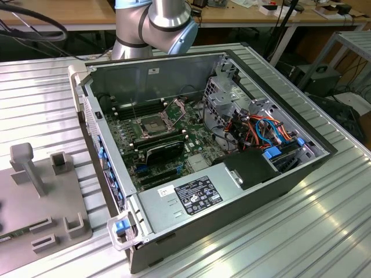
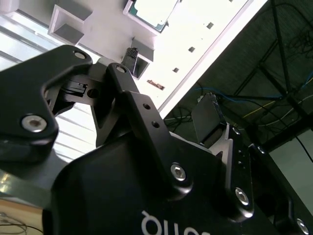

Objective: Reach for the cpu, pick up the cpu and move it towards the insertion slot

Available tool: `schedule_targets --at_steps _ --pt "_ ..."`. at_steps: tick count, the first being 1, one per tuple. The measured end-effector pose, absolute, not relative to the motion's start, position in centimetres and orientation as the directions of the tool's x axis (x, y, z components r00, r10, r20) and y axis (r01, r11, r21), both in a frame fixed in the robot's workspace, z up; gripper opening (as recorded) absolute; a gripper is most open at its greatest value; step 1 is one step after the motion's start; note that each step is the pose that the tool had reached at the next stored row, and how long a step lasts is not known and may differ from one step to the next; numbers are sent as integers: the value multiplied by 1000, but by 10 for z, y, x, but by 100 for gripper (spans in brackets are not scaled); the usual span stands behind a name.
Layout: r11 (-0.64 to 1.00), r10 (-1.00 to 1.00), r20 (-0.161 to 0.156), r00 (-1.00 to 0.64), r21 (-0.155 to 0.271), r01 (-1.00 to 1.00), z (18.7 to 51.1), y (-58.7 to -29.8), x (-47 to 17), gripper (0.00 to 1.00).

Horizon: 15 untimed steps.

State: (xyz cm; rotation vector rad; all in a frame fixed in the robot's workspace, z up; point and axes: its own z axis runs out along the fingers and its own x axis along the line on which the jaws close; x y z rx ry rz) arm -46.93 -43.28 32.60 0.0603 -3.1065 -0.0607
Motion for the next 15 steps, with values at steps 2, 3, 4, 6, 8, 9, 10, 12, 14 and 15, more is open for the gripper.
schedule_targets --at_steps 2,3,4,6,8,9,10,12,14,15 --pt "998 -39 32 -999 40 -38 323 -433 -469 72" --pt "998 -39 32 -999 40 -38 321 -433 -469 72" --pt "998 -39 31 -999 40 -38 318 -433 -469 72" --pt "998 -39 31 -999 40 -38 314 -433 -469 72" --pt "998 -39 30 -999 40 -38 308 -433 -469 72" --pt "998 -39 30 -999 40 -38 307 -433 -469 72" --pt "998 -39 30 -999 40 -38 306 -433 -469 72" --pt "998 -39 30 -999 40 -38 302 -433 -469 72" --pt "998 -39 30 -999 40 -38 299 -433 -469 72" --pt "998 -39 30 -999 40 -38 297 -433 -469 72"
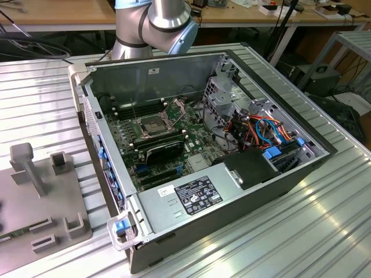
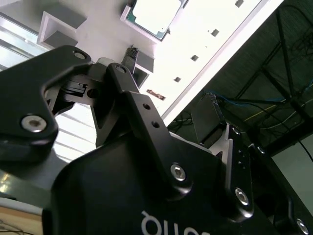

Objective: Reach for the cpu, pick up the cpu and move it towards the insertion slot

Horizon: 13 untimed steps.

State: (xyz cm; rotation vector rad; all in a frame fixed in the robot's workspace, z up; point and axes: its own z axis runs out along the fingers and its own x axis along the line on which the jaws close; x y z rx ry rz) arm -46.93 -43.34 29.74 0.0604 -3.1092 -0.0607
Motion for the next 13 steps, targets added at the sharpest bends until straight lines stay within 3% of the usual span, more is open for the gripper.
schedule_targets --at_steps 13 --pt "998 -39 30 -999 40 -38 275 -434 -469 72"
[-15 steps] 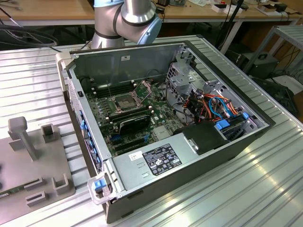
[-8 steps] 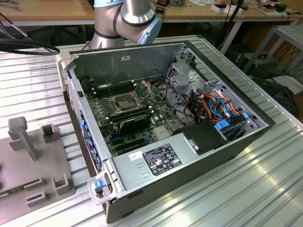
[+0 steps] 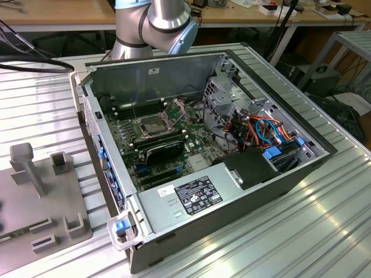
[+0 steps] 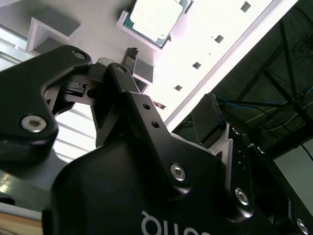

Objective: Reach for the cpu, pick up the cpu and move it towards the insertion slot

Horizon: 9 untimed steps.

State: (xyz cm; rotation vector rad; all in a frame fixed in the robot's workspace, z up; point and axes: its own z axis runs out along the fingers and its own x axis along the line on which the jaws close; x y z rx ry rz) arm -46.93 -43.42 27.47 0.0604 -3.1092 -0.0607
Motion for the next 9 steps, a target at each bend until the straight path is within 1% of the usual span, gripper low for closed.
schedule_targets --at_steps 9 --pt "998 -39 31 -999 40 -38 269 -434 -469 72"
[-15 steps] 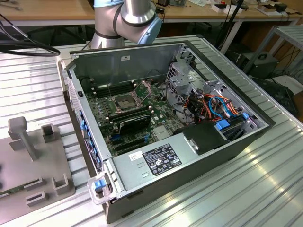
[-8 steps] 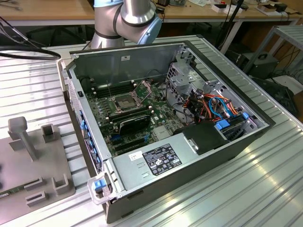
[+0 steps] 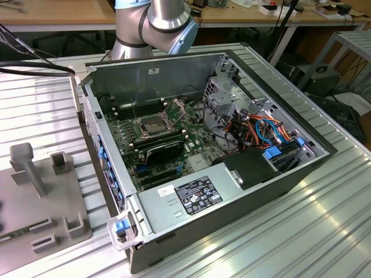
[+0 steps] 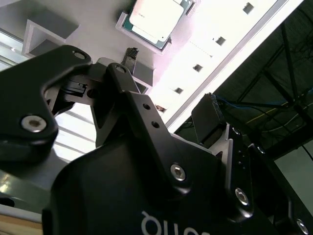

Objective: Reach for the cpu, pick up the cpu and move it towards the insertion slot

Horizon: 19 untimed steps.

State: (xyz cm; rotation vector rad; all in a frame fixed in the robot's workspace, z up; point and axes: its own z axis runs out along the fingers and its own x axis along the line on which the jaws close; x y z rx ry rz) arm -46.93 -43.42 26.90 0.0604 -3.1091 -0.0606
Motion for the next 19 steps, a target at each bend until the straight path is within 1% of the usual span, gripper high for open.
schedule_targets --at_steps 12,15,19 --pt "998 -39 30 -999 40 -38 269 -434 -469 72" --pt "998 -40 30 -999 40 -38 267 -438 -469 72" --pt "999 -39 18 -999 39 -39 264 -441 -469 72"
